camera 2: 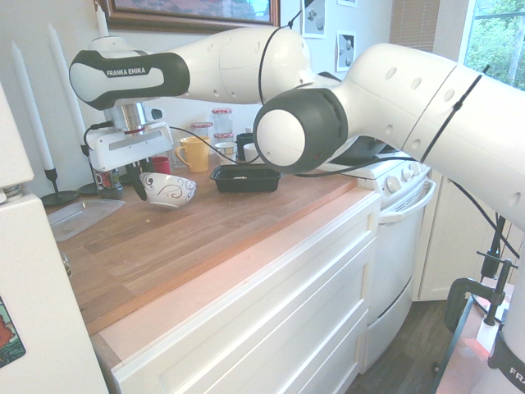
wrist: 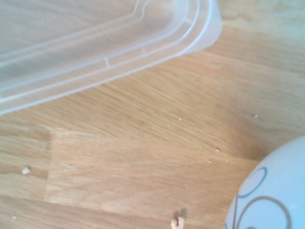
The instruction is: Pour the cereal into the box
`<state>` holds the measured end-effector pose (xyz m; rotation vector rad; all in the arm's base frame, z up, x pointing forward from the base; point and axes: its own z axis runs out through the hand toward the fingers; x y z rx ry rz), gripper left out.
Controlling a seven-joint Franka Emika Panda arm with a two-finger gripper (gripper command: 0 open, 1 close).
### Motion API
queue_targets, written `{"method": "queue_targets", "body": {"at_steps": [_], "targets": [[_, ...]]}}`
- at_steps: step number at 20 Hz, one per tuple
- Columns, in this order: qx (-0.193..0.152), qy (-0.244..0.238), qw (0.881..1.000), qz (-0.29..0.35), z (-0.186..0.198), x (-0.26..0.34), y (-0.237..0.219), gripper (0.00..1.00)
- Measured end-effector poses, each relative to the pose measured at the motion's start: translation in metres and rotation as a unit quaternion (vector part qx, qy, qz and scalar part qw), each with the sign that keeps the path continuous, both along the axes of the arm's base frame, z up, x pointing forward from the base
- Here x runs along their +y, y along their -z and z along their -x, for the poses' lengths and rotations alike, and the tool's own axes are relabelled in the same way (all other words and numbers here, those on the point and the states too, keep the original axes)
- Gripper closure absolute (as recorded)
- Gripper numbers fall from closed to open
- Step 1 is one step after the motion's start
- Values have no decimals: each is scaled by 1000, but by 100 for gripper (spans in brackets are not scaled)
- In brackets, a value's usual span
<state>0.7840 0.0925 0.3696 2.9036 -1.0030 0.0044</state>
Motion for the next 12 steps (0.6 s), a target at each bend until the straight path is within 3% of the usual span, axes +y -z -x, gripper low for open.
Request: {"method": "queue_targets", "body": {"at_steps": [12], "targets": [[-3,-5,1000,9,-1,6,6,100]]}}
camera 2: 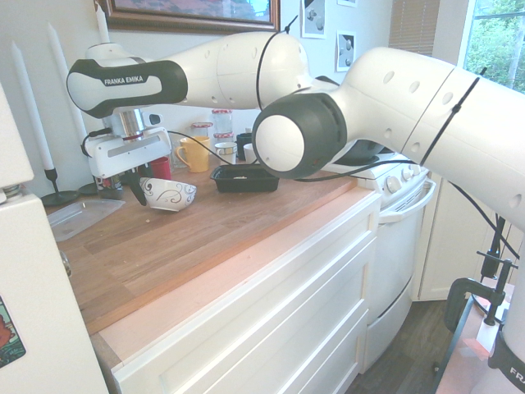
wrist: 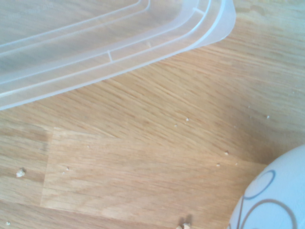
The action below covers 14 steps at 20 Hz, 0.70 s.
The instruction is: Pour the cereal into the box
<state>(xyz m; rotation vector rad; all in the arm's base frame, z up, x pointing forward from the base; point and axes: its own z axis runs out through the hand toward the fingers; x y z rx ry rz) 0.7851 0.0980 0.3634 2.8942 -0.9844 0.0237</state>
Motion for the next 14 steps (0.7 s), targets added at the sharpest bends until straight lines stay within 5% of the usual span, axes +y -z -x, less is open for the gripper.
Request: {"method": "queue_targets", "body": {"at_steps": [14], "targets": [[-31,-34,993,106,-4,31,21,100]]}}
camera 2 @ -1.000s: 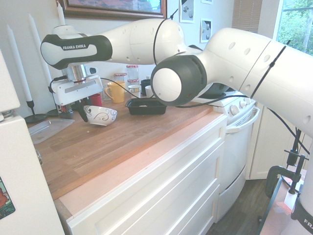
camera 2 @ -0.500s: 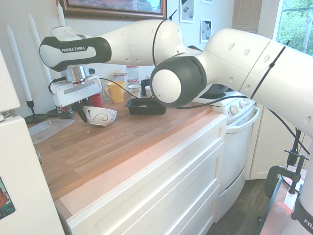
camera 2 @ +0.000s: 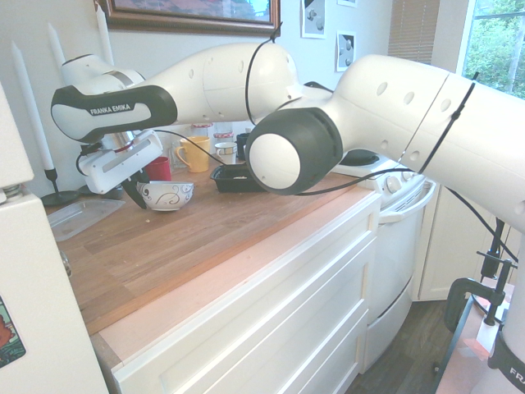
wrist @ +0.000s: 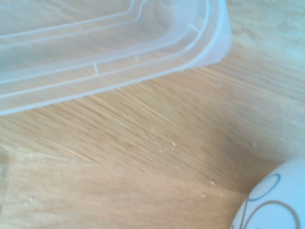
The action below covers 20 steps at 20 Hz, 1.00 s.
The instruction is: Pour the cereal into the box
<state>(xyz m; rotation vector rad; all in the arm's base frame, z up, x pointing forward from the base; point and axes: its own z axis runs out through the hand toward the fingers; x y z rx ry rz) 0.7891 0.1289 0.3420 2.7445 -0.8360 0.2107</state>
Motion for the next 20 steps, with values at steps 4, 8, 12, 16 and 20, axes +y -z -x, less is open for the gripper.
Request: {"method": "queue_targets", "body": {"at_steps": [4,8,12,16,20], "targets": [[-2,-5,1000,19,1,7,5,0],[-3,-5,1000,30,1,11,7,0],[6,0,1000,29,3,11,11,0],[16,4,1000,25,4,9,19,0],[12,10,1000,8,3,5,10,0]]}}
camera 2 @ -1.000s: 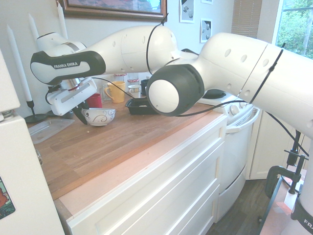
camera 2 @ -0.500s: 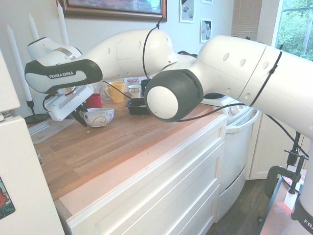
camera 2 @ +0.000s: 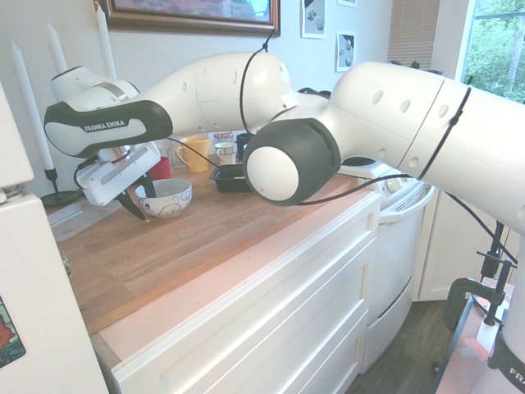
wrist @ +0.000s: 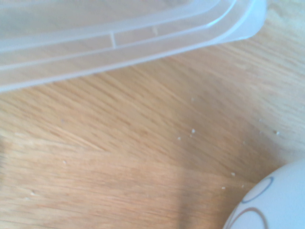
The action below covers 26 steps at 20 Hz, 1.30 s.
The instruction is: Pour the cereal into the box
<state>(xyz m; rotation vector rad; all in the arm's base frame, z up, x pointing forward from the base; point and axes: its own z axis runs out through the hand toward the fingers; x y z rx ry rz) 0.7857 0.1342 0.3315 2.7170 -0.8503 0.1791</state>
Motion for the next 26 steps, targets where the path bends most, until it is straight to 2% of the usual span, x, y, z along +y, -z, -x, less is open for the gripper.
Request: {"method": "queue_targets", "body": {"at_steps": [3,8,12,26], "targets": [[-11,11,1000,-25,-1,-9,-25,0],[1,38,995,-87,8,-41,-78,0],[-4,47,992,-115,16,-63,-121,0],[-44,55,987,-143,37,-75,-206,0]]}}
